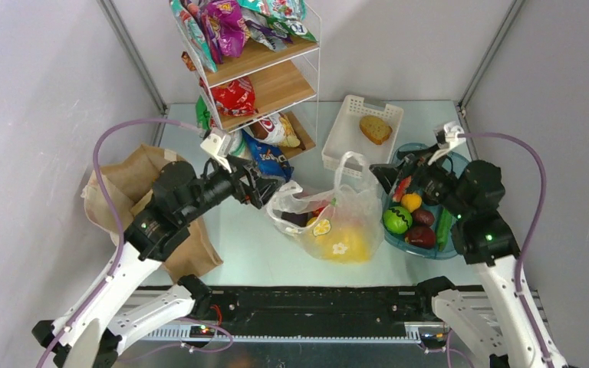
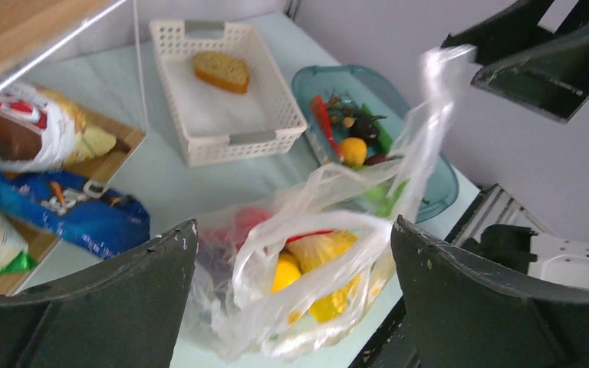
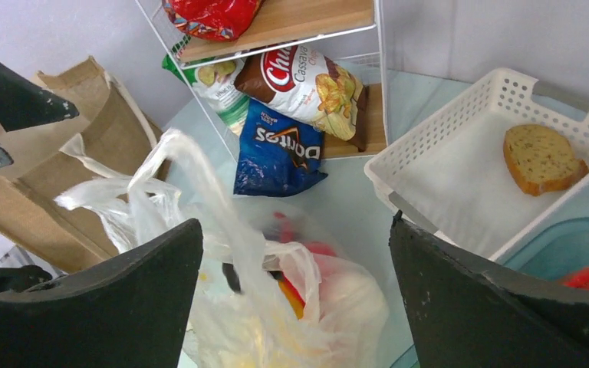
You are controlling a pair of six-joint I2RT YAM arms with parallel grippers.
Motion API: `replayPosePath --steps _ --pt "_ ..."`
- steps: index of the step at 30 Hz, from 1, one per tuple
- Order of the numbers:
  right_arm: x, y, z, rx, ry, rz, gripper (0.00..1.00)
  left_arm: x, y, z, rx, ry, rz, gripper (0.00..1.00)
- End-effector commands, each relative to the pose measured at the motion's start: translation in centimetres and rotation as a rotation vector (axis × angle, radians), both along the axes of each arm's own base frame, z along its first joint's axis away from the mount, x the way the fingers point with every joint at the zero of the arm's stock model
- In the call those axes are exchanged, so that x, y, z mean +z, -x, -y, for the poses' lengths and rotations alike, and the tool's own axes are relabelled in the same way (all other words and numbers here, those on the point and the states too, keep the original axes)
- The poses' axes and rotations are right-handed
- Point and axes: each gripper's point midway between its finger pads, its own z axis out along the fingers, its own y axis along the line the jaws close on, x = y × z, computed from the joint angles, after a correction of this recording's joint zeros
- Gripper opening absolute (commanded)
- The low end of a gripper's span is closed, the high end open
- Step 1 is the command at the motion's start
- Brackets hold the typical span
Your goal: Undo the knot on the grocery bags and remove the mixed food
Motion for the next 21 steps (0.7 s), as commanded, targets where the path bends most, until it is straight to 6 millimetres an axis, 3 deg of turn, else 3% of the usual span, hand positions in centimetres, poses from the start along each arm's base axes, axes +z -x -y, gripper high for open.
replayPosePath --steps 1,6,9,13,17,21 --pt "0.8 1.9 1.7 -0.077 -0.03 -0.033 0.96 2.4 0.5 2.1 -0.105 -0.022 0.046 1.0" --pt "0.0 3.8 2.6 -0.11 -0.038 -0.076 0.99 0.9 2.5 3.7 -0.229 -0.165 0.076 1.0" --pt "0.2 4.8 2.7 -0.104 -0.051 -0.075 0.99 0.7 4.1 3.5 -0.285 -0.205 0.143 1.0" --pt "0.1 6.0 2.4 -0.065 -0.059 -0.082 0.99 -0.2 4.8 2.8 -0.298 -0.264 0.223 1.0" --pt "0.2 6.7 1.9 -0.025 -0.068 -0.087 0.99 -1.8 4.2 3.2 -0.283 -0.334 0.233 1.0" --pt "1.3 7.9 0.5 0.069 -0.109 -0.071 0.99 -3.0 1.9 3.6 -0.179 -0.437 0.222 0.96"
